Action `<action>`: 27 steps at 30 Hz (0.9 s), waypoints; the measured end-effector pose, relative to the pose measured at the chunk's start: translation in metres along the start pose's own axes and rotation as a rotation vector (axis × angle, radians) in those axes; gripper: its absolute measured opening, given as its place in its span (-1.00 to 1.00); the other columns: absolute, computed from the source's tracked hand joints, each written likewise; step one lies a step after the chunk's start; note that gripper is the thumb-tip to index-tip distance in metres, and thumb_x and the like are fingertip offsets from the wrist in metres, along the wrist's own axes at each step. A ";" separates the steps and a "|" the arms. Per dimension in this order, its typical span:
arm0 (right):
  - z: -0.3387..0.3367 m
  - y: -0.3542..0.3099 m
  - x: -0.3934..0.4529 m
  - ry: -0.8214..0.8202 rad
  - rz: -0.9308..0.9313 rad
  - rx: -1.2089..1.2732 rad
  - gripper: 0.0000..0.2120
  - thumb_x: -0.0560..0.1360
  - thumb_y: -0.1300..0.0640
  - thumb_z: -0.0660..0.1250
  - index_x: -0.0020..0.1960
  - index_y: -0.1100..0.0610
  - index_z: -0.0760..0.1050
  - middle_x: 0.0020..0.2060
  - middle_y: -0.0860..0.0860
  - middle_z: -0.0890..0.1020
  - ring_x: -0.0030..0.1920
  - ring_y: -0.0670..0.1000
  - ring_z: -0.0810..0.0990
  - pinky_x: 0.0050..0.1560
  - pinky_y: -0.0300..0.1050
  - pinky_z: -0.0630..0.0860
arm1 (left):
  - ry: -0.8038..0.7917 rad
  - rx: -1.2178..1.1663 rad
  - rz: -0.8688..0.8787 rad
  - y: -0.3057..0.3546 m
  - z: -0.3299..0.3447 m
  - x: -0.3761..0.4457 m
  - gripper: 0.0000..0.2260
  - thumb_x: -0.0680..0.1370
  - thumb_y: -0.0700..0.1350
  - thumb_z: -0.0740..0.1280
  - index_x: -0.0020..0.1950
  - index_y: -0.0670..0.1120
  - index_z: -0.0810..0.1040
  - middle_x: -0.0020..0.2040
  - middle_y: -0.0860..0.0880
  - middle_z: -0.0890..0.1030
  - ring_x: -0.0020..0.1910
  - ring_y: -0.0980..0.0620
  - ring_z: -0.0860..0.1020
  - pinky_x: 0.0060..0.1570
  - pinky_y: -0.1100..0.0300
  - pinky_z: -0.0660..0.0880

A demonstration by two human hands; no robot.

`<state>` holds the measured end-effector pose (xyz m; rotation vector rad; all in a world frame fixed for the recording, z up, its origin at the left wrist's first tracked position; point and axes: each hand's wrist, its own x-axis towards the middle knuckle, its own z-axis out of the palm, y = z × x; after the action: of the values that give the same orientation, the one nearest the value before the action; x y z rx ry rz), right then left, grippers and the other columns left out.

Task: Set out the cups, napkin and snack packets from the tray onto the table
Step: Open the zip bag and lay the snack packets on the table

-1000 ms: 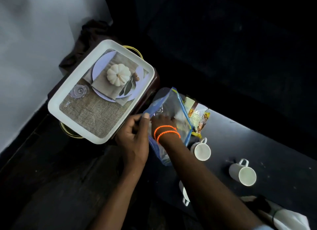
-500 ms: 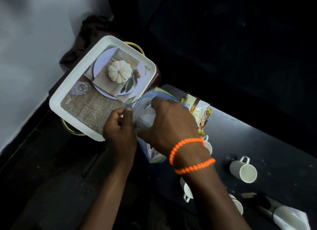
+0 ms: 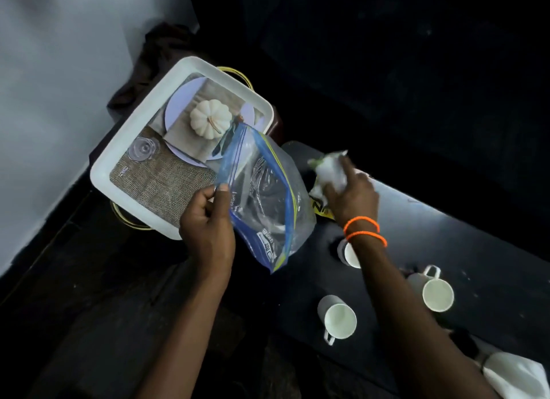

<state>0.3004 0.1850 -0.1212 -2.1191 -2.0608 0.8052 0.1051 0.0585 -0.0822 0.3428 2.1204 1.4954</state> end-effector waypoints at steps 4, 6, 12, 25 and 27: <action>0.032 0.008 -0.016 -0.022 -0.053 -0.195 -0.32 0.49 -0.17 0.38 0.56 -0.10 0.29 0.28 0.22 0.49 0.26 0.30 0.48 0.29 0.18 0.42 | -0.051 -0.027 0.001 -0.002 0.001 -0.008 -0.89 0.51 0.18 0.41 -0.17 0.22 0.67 -0.31 0.09 0.57 -0.31 0.11 0.45 -0.24 0.05 0.46; 0.035 0.006 -0.020 -0.003 -0.031 -0.176 -0.30 0.47 -0.19 0.40 0.56 -0.09 0.30 0.31 0.20 0.47 0.29 0.29 0.45 0.31 0.19 0.39 | -0.055 -0.024 0.006 -0.002 0.001 -0.007 -0.88 0.51 0.18 0.41 -0.17 0.20 0.67 -0.31 0.12 0.57 -0.32 0.16 0.45 -0.24 0.17 0.48; 0.021 0.001 -0.025 0.027 -0.030 -0.090 -0.22 0.39 -0.24 0.47 0.54 -0.15 0.30 0.44 0.13 0.41 0.41 0.26 0.34 0.36 0.23 0.31 | -0.062 -0.010 0.043 0.003 0.001 -0.001 -0.88 0.51 0.14 0.42 -0.21 0.19 0.65 -0.38 0.19 0.55 -0.34 0.20 0.44 -0.25 0.20 0.46; -0.018 -0.045 -0.050 -0.591 -0.576 0.579 0.10 0.27 0.14 0.69 0.63 0.15 0.12 0.55 0.06 0.33 0.57 0.06 0.31 0.55 0.15 0.32 | -0.405 -0.246 -0.066 0.056 0.014 -0.009 -0.68 0.56 -0.22 0.40 -0.38 0.01 0.67 -0.39 0.09 0.60 -0.34 0.18 0.56 -0.24 0.31 0.54; -0.020 -0.048 -0.055 -0.685 -0.522 0.780 0.06 0.26 0.30 0.67 0.60 0.20 0.14 0.51 0.10 0.41 0.52 0.05 0.41 0.52 0.05 0.40 | -0.503 -0.284 -0.178 0.063 0.025 -0.013 -0.61 0.60 -0.28 0.36 -0.41 -0.04 0.67 -0.44 0.06 0.61 -0.43 0.17 0.58 -0.34 0.33 0.54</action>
<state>0.2677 0.1433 -0.0672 -0.9058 -1.8780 1.9747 0.1238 0.0949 -0.0271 0.3679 1.4863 1.4034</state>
